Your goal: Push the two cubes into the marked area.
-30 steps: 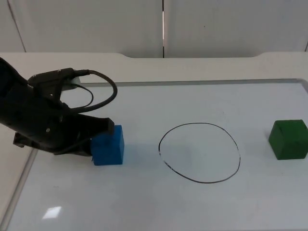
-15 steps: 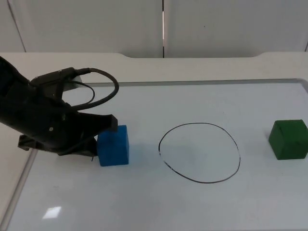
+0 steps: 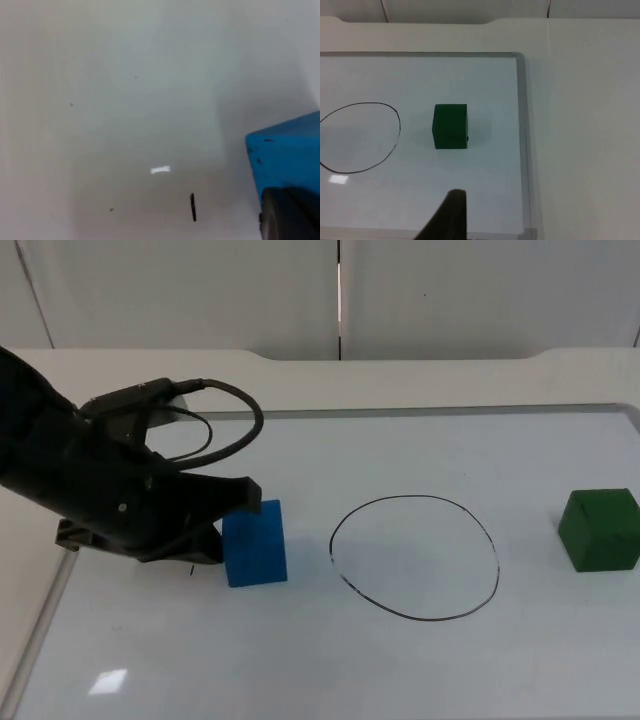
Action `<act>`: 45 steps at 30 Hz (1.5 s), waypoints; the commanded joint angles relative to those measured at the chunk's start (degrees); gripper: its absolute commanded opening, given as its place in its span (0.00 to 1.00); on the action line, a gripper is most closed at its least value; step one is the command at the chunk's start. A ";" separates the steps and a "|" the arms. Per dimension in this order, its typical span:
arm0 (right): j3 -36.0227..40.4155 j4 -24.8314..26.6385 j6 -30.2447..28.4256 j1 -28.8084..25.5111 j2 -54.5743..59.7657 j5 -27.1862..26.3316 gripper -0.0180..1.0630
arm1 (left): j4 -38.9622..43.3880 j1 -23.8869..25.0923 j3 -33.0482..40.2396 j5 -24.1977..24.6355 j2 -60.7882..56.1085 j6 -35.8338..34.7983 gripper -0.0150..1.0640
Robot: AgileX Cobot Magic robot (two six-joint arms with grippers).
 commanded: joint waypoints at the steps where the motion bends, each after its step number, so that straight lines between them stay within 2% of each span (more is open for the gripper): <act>1: 0.54 -0.01 -0.14 -0.19 -0.21 0.01 0.99 | -1.53 -0.98 -0.16 -1.07 0.14 0.41 0.01; 10: 0.54 0.12 -0.27 -0.19 -0.21 0.01 0.99 | -9.00 -2.23 -0.16 -0.58 0.14 6.57 0.01; 21: 0.54 0.12 -0.27 -0.19 -0.21 0.01 0.99 | -9.87 -2.23 -0.16 0.53 0.14 6.73 0.01; 29: 0.54 0.12 -0.27 -0.19 -0.21 0.01 0.99 | -12.09 -2.23 -0.16 1.19 0.14 8.68 0.01; 32: 0.54 0.12 -0.27 -0.19 -0.21 0.01 0.99 | -12.86 -2.43 -0.16 2.83 0.14 9.32 0.01; 45: 0.54 0.12 -0.27 -0.19 -0.21 0.01 0.99 | -15.92 -2.56 -0.25 2.85 0.14 13.31 0.01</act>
